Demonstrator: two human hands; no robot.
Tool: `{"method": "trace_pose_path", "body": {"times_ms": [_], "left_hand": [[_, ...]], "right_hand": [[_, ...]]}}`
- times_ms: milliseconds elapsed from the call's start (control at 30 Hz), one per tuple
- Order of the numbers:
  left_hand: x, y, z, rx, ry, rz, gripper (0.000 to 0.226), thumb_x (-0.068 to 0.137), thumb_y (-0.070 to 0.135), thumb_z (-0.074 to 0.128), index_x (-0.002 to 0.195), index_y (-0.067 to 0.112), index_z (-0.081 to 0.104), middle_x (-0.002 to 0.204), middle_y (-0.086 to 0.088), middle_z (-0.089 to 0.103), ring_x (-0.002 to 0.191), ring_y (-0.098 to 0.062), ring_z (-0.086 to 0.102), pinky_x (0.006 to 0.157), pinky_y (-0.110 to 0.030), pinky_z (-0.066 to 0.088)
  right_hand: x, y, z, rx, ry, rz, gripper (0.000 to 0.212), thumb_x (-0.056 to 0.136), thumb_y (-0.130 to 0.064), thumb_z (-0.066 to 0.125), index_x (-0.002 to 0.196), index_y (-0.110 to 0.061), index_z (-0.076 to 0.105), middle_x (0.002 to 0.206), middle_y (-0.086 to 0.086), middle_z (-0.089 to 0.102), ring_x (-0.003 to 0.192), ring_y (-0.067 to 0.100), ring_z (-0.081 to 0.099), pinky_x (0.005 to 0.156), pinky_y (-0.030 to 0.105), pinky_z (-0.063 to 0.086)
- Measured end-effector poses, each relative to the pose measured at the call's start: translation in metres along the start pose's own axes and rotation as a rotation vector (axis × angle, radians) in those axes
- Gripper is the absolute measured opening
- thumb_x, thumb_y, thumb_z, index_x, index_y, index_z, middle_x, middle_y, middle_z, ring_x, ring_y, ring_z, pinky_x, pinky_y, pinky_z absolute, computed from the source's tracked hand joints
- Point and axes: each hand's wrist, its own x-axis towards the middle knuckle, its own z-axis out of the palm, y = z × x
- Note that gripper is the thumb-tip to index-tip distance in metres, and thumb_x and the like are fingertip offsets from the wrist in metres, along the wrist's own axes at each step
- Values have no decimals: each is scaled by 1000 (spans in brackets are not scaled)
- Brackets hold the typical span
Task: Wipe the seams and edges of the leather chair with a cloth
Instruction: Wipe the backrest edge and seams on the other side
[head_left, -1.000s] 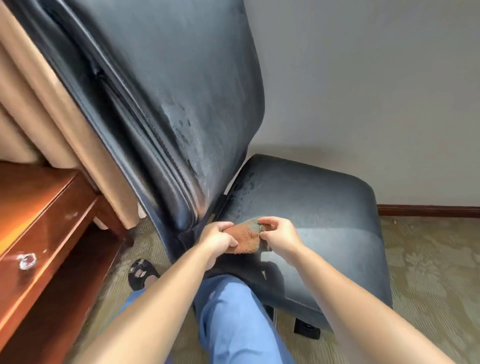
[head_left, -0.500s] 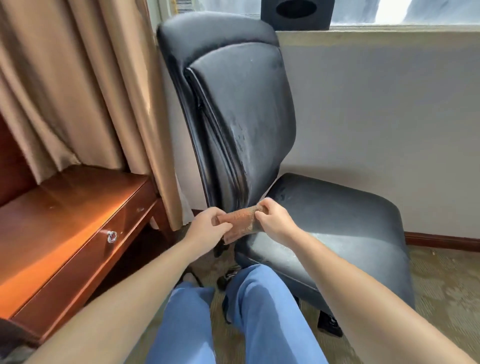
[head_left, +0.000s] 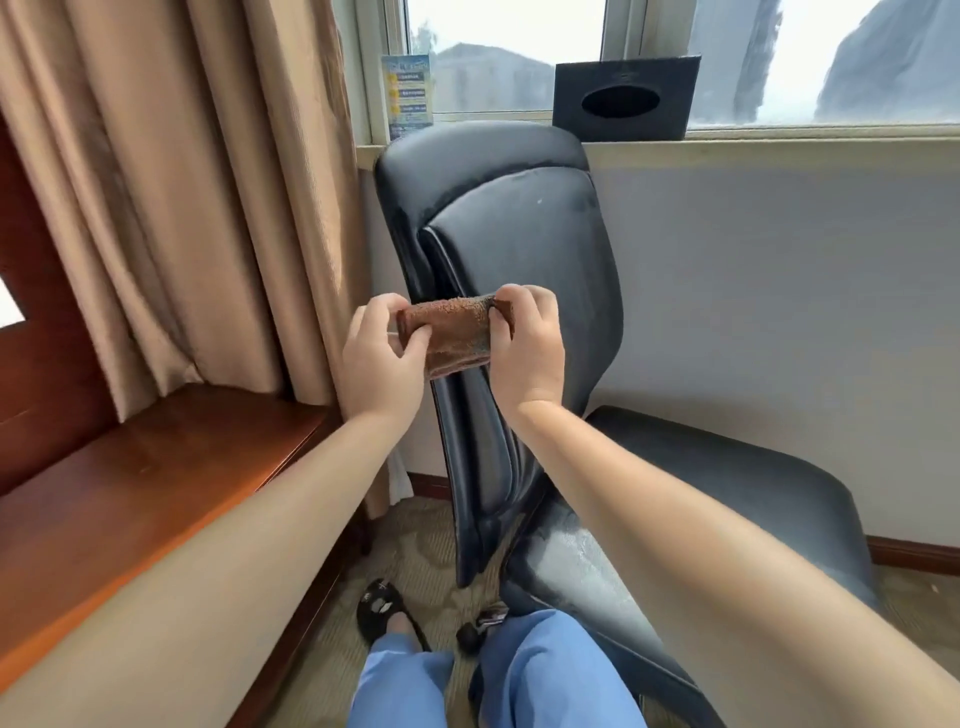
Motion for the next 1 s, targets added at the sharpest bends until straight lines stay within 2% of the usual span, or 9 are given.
{"method": "trace_pose_path", "body": {"times_ms": [133, 200, 267, 367, 600, 767, 867, 933, 1000], "left_hand": [[35, 11, 5, 53, 156, 209, 19, 83, 12, 68, 101, 7, 62, 97, 5, 52, 82, -12, 52, 77, -18, 41], [46, 9, 7, 50, 187, 234, 19, 81, 13, 69, 98, 6, 64, 95, 4, 54, 78, -5, 49, 75, -11, 37], [47, 4, 9, -2, 173, 199, 18, 80, 14, 72, 96, 9, 66, 92, 2, 57, 71, 0, 50, 71, -5, 37], [31, -13, 14, -79, 116, 142, 18, 76, 13, 77, 87, 21, 65, 87, 1, 62, 68, 6, 54, 66, -5, 41], [-32, -54, 33, -130, 39, -115, 37, 70, 10, 84, 74, 39, 61, 80, -2, 67, 65, 5, 58, 64, -11, 47], [-66, -71, 44, -101, 4, -188, 33, 68, 7, 85, 75, 32, 64, 79, -1, 63, 65, -1, 60, 65, -18, 52], [-75, -72, 50, -103, 0, -274, 28, 69, 6, 84, 75, 25, 66, 78, 0, 64, 65, 2, 60, 66, -14, 50], [-84, -71, 53, -94, -23, -328, 20, 70, 3, 83, 78, 14, 69, 77, 5, 62, 66, 5, 60, 67, -6, 45], [-94, -73, 54, -77, -54, -393, 18, 72, 4, 82, 79, 13, 69, 77, 5, 62, 69, 3, 59, 67, -3, 44]], "right_hand": [[35, -12, 16, 10, 129, -73, 22, 96, -10, 48, 115, -4, 60, 120, 10, 50, 89, 14, 50, 80, 21, 42], [46, -13, 26, 0, 185, -132, 27, 94, -11, 51, 118, -1, 59, 119, 14, 52, 99, 21, 53, 85, 20, 38], [46, -6, 37, -63, 180, -168, 31, 92, -13, 53, 119, 0, 60, 117, 16, 55, 104, 27, 54, 89, 27, 41], [29, 16, 45, -130, 161, -176, 32, 91, -10, 50, 118, 1, 62, 110, 17, 59, 99, 32, 56, 85, 36, 49], [-35, 76, 34, -284, 73, -184, 40, 82, 5, 59, 122, 1, 58, 112, 18, 57, 97, 34, 57, 81, 36, 50], [-70, 100, 28, -187, 22, -52, 33, 92, -9, 52, 125, -14, 52, 113, 3, 54, 100, 16, 49, 85, 37, 49], [-78, 105, 30, -228, 41, -31, 30, 94, -14, 47, 123, -15, 56, 112, 2, 54, 97, 12, 46, 87, 29, 47], [-88, 113, 31, -269, 27, -5, 34, 89, -4, 54, 122, -8, 59, 112, 6, 56, 96, 16, 49, 86, 31, 48], [-104, 122, 31, -346, 30, -44, 46, 77, 10, 62, 121, -3, 60, 112, 16, 58, 92, 27, 53, 81, 34, 50]]}}
